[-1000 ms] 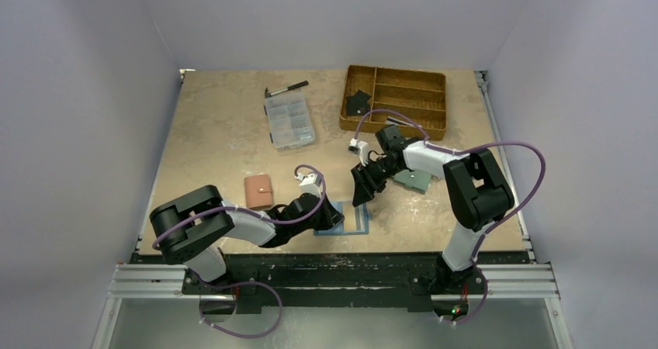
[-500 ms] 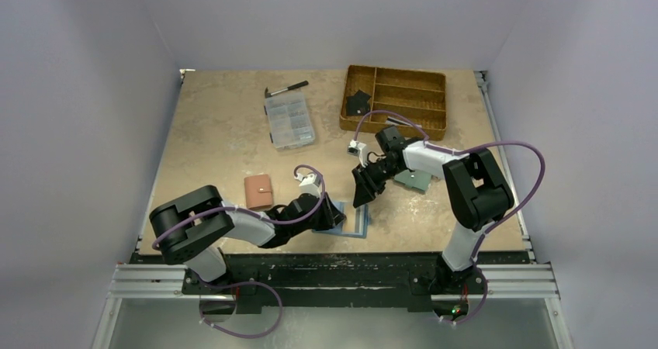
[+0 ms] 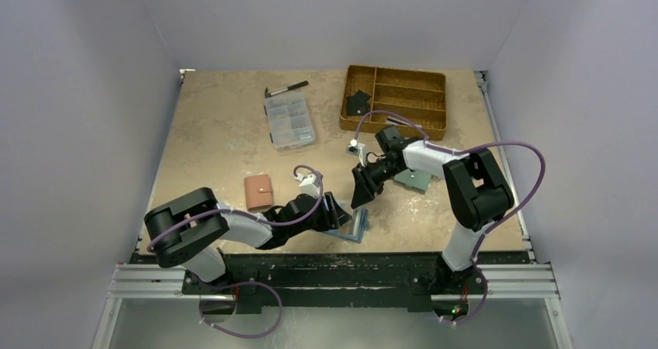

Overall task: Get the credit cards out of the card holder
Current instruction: Pick up the card holder from the center of the board.

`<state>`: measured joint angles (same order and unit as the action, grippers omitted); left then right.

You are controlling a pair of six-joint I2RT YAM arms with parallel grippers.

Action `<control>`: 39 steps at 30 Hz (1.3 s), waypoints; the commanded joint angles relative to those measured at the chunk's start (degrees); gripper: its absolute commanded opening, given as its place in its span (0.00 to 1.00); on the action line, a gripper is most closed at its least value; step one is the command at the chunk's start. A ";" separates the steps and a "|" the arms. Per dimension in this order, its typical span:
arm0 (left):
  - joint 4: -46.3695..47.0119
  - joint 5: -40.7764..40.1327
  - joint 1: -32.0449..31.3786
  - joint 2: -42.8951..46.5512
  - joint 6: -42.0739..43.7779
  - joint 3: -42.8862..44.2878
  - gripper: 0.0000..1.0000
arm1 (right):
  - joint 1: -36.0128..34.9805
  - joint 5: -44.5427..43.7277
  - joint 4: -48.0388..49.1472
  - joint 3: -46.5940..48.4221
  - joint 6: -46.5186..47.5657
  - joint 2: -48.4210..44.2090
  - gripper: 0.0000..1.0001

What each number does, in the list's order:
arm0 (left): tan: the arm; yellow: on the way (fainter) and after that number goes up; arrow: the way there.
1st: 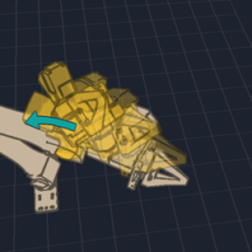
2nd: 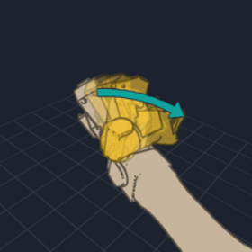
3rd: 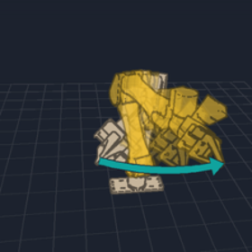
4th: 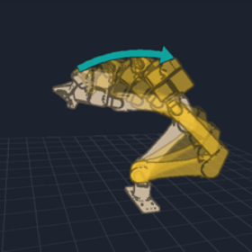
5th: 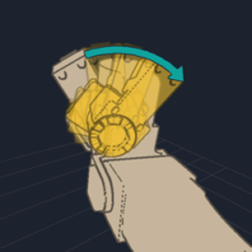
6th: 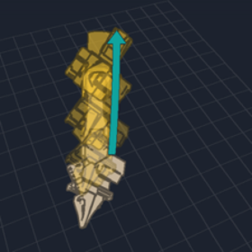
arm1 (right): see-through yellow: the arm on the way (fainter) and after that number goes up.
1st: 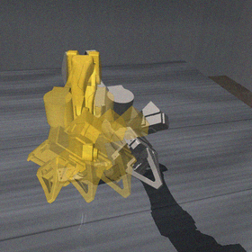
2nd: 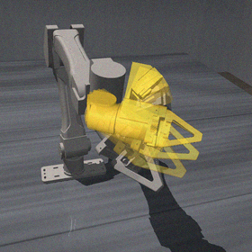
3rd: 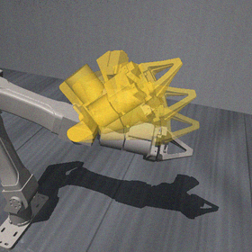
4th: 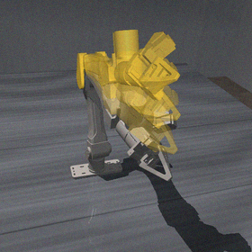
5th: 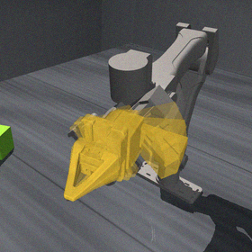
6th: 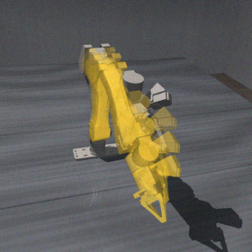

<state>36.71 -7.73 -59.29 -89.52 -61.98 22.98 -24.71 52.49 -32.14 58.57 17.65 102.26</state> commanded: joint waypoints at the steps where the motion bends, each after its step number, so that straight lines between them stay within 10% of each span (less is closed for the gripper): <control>1: -4.91 -0.03 0.00 0.24 2.51 -1.97 0.56 | -0.34 5.19 -1.17 1.73 -0.48 0.18 0.43; 17: -5.46 1.69 0.05 1.66 7.26 -0.89 0.84 | -0.30 7.01 -0.69 1.49 -2.34 1.27 0.43; 39: -17.08 -2.83 0.05 -1.36 8.06 4.67 0.79 | -0.32 9.51 -0.64 1.38 -3.82 1.89 0.41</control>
<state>29.56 -6.50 -59.44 -88.44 -56.34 27.88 -24.69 57.89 -32.21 58.61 15.07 103.77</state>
